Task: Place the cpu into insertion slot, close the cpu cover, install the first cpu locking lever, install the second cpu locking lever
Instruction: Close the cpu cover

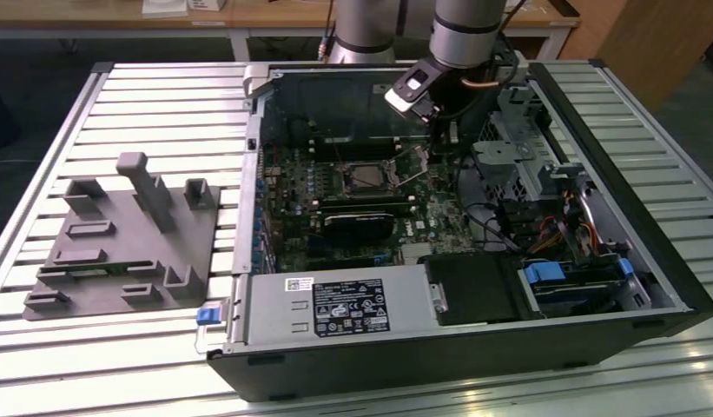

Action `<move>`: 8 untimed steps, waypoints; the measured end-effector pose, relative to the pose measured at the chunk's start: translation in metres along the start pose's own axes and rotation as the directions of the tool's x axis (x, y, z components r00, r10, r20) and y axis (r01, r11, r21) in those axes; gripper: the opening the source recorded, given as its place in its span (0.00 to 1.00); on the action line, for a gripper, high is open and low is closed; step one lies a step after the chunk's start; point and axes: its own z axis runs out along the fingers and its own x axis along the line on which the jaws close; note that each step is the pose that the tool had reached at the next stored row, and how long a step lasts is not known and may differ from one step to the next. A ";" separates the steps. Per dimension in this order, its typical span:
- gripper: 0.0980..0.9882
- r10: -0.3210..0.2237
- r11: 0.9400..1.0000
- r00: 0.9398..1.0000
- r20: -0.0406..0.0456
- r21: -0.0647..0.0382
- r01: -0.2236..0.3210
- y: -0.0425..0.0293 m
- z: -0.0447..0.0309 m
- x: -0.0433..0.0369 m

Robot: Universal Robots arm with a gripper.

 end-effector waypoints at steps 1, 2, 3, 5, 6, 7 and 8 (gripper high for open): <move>0.01 0.000 1.000 1.000 0.000 0.000 0.000 0.0000 0.0000 0.0000; 0.01 0.000 1.000 1.000 0.000 0.000 0.000 0.0000 -0.0001 0.0000; 0.01 0.000 1.000 1.000 0.000 0.000 0.000 0.0000 0.0000 0.0000; 0.01 0.000 1.000 1.000 0.000 0.000 0.000 0.0000 0.0001 0.0000; 0.01 0.000 1.000 1.000 0.000 0.000 0.000 0.0000 0.0001 0.0000; 0.01 0.000 1.000 1.000 0.000 0.000 0.000 -0.0001 0.0001 0.0000; 0.01 0.000 1.000 1.000 0.000 0.000 0.000 -0.0003 0.0001 0.0000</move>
